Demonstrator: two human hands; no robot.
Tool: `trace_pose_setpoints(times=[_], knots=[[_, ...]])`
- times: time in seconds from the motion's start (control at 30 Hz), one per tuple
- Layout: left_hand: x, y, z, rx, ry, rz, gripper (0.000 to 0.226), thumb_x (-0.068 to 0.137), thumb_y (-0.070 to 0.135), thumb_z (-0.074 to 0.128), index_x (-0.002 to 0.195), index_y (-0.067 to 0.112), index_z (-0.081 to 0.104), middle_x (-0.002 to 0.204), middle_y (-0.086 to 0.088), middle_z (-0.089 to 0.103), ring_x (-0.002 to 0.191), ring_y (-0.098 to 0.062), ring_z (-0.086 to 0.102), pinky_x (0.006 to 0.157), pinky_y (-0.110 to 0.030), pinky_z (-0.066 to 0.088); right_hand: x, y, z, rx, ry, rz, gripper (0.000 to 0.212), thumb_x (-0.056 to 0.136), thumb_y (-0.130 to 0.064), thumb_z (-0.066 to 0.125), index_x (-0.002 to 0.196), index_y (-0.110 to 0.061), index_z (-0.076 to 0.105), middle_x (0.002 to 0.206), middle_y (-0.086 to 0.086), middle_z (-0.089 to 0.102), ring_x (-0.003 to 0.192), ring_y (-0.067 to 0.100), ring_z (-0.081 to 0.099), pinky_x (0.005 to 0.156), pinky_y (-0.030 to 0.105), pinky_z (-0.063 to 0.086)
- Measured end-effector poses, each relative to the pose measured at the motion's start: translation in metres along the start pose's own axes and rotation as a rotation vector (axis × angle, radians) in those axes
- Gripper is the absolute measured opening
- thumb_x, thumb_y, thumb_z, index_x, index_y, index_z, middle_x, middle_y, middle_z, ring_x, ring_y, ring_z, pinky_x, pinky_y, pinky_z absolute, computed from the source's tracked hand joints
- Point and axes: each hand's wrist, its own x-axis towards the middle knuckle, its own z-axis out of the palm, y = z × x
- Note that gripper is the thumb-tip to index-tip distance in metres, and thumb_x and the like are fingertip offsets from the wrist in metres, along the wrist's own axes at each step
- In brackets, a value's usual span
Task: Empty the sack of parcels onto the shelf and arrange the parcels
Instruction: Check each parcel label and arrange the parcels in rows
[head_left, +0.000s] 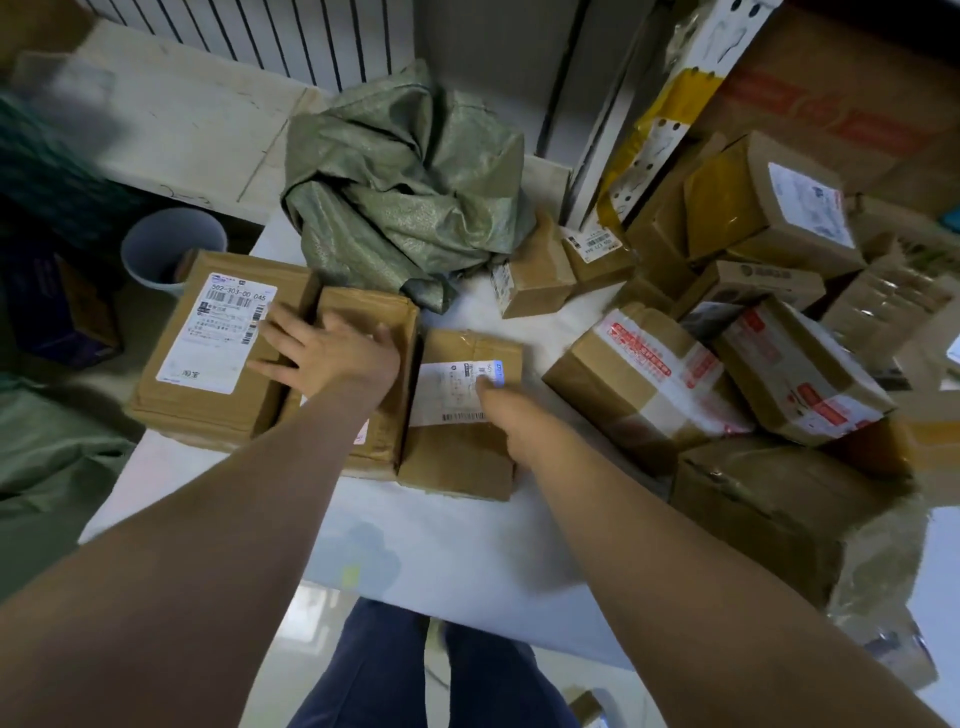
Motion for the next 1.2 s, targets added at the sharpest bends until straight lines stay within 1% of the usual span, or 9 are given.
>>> trace_pose_setpoints(times=[0.1,0.27,0.4,0.5,0.6,0.83,0.97,1.1,1.2], knots=[[0.0,-0.003,0.001,0.056,0.005,0.027,0.071,0.092,0.059,0.039,0.148,0.015,0.032,0.16,-0.02,-0.008,0.147,-0.041,-0.009,0.113,-0.068,0.0,-0.003,-0.007,0.009,-0.062,-0.004,0.019,0.062,0.095,-0.06,0.039,0.139,-0.016,0.047,0.112,0.003,0.058,0.093,0.019,0.054,0.077,0.03,0.04],[0.014,0.005,-0.009,0.063,0.072,0.081,0.066,0.092,0.054,0.041,0.141,0.011,0.035,0.158,-0.026,0.006,0.147,-0.042,-0.004,0.113,-0.068,0.0,0.001,-0.033,0.005,-0.267,0.187,-0.075,0.066,0.096,-0.053,0.042,0.144,-0.008,0.038,0.143,0.012,0.047,0.128,0.03,0.048,0.104,0.04,0.04],[0.029,0.037,-0.015,-0.071,0.293,0.45,0.053,0.083,0.036,0.057,0.132,0.019,0.045,0.155,-0.019,0.021,0.145,-0.04,0.012,0.114,-0.065,0.005,0.004,-0.081,-0.021,-0.255,0.549,-0.195,0.073,0.089,-0.04,0.063,0.143,-0.006,0.026,0.145,0.016,0.031,0.132,0.034,0.036,0.101,0.043,0.04],[0.03,0.061,-0.016,-0.092,0.387,0.832,0.048,0.076,0.026,0.059,0.123,0.031,0.056,0.153,-0.008,0.03,0.145,-0.035,0.017,0.115,-0.064,0.004,0.016,-0.109,-0.031,-0.383,0.557,-0.253,0.075,0.086,-0.036,0.069,0.143,-0.011,0.028,0.149,0.016,0.02,0.134,0.034,0.026,0.102,0.045,0.038],[0.033,0.082,-0.009,0.097,0.295,1.097,0.046,0.083,0.025,0.058,0.126,0.042,0.058,0.159,0.001,0.021,0.149,-0.032,0.002,0.113,-0.066,-0.005,0.037,-0.118,-0.034,-0.487,0.464,-0.197,0.082,0.085,-0.037,0.069,0.148,-0.013,0.022,0.158,0.017,0.004,0.142,0.036,0.014,0.11,0.046,0.031],[0.058,0.091,0.002,0.115,0.019,0.841,0.071,0.082,0.015,0.058,0.146,0.031,0.033,0.161,0.004,0.006,0.149,-0.026,-0.007,0.114,-0.065,0.001,0.041,-0.112,-0.045,-0.412,0.487,-0.169,0.086,0.075,-0.042,0.076,0.138,-0.006,0.029,0.143,0.018,0.02,0.132,0.036,0.028,0.105,0.039,0.036],[0.055,0.095,0.002,0.093,-0.047,0.813,0.08,0.08,0.017,0.067,0.148,0.027,0.028,0.161,0.001,0.006,0.149,-0.026,-0.002,0.116,-0.063,0.003,0.033,-0.11,-0.049,-0.014,0.271,-0.001,0.082,0.068,-0.038,0.076,0.133,-0.007,0.037,0.134,0.005,0.044,0.12,0.028,0.05,0.098,0.038,0.048],[0.056,0.097,0.004,0.049,-0.086,0.793,0.076,0.08,0.017,0.066,0.147,0.029,0.032,0.16,0.001,0.009,0.149,-0.025,0.0,0.116,-0.062,0.006,0.027,-0.102,-0.059,0.236,0.035,0.055,0.03,0.091,-0.01,0.056,0.121,-0.01,0.056,0.122,0.012,0.064,0.112,0.029,0.061,0.098,0.045,0.051],[0.057,0.093,0.004,0.025,-0.104,0.799,0.073,0.079,0.011,0.062,0.145,0.03,0.037,0.16,0.001,0.009,0.149,-0.024,-0.001,0.117,-0.061,0.006,0.027,-0.098,-0.057,0.181,0.083,0.074,0.024,0.093,-0.012,0.049,0.116,-0.009,0.056,0.115,0.011,0.064,0.106,0.029,0.061,0.094,0.044,0.053]])
